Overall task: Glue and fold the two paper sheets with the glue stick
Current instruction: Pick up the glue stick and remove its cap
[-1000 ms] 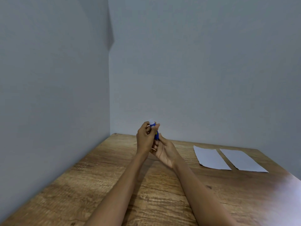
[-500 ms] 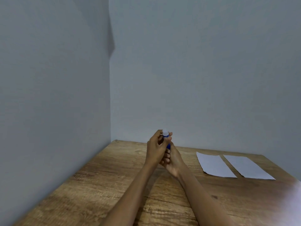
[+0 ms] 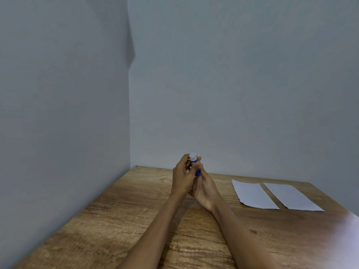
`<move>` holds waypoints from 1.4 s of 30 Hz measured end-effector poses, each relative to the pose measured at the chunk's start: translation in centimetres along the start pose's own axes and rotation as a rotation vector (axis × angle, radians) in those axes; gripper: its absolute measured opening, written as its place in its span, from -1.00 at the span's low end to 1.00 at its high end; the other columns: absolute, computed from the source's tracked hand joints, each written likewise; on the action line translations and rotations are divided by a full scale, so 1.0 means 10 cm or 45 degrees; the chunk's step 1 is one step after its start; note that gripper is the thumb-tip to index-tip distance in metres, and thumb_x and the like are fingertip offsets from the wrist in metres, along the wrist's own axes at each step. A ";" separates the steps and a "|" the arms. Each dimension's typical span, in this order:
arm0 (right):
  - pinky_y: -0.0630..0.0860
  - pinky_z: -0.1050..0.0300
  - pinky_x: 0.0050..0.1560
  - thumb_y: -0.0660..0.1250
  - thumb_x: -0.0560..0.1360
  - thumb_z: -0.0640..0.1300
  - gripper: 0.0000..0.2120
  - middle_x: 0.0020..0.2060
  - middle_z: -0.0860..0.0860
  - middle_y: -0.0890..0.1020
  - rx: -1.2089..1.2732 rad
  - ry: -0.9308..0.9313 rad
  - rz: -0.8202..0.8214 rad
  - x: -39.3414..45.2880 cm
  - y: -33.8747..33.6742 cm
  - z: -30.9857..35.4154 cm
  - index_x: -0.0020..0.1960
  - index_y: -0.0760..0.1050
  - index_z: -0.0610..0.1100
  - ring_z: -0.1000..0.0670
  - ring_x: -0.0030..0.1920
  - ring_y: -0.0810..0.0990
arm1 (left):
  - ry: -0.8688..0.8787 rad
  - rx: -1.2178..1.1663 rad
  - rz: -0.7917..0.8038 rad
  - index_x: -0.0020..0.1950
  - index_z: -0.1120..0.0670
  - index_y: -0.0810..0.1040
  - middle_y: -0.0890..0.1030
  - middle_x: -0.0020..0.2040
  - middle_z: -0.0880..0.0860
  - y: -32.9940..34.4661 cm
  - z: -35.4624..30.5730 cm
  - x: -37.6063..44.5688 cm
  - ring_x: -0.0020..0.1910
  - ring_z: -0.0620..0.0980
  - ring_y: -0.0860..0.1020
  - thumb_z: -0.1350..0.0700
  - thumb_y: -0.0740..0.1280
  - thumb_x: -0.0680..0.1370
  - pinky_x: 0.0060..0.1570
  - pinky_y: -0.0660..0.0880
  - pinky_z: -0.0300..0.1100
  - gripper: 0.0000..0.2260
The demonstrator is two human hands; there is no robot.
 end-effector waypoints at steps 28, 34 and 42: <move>0.39 0.22 -0.36 0.15 0.54 0.15 -0.61 -0.37 -0.01 0.38 -0.132 0.041 -0.051 0.01 0.00 -0.05 0.03 0.58 -0.12 0.09 -0.43 0.33 | -0.043 0.085 -0.095 -0.12 0.10 0.49 0.58 -0.21 0.27 -0.16 0.03 -0.01 -0.23 0.08 0.56 0.03 0.36 0.52 -0.19 0.51 0.02 -0.84; 0.43 0.12 -0.12 0.04 0.57 0.23 -0.53 -0.14 -0.04 0.61 -0.154 0.055 -0.042 0.00 -0.04 -0.06 0.05 0.56 -0.08 0.03 -0.18 0.55 | 0.010 0.103 -0.036 -0.10 -0.06 0.52 0.63 -0.23 0.09 -0.05 0.01 -0.04 -0.23 -0.06 0.60 -0.01 0.34 0.53 -0.21 0.52 -0.16 -0.94; 0.38 0.21 -0.36 0.14 0.51 0.26 -0.54 -0.42 0.00 0.35 -0.200 0.032 -0.124 -0.02 -0.06 -0.04 -0.08 0.50 -0.13 0.09 -0.44 0.33 | -0.001 0.042 0.055 0.02 0.02 0.54 0.69 0.03 -0.03 -0.05 0.00 -0.01 0.11 -0.18 0.61 0.07 0.32 0.56 0.10 0.55 -0.15 -0.93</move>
Point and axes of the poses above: each hand's wrist, its own x-axis towards the middle knuckle, its own y-axis out of the palm, z = x × y, the point moved 5 cm from there along x, towards the middle knuckle
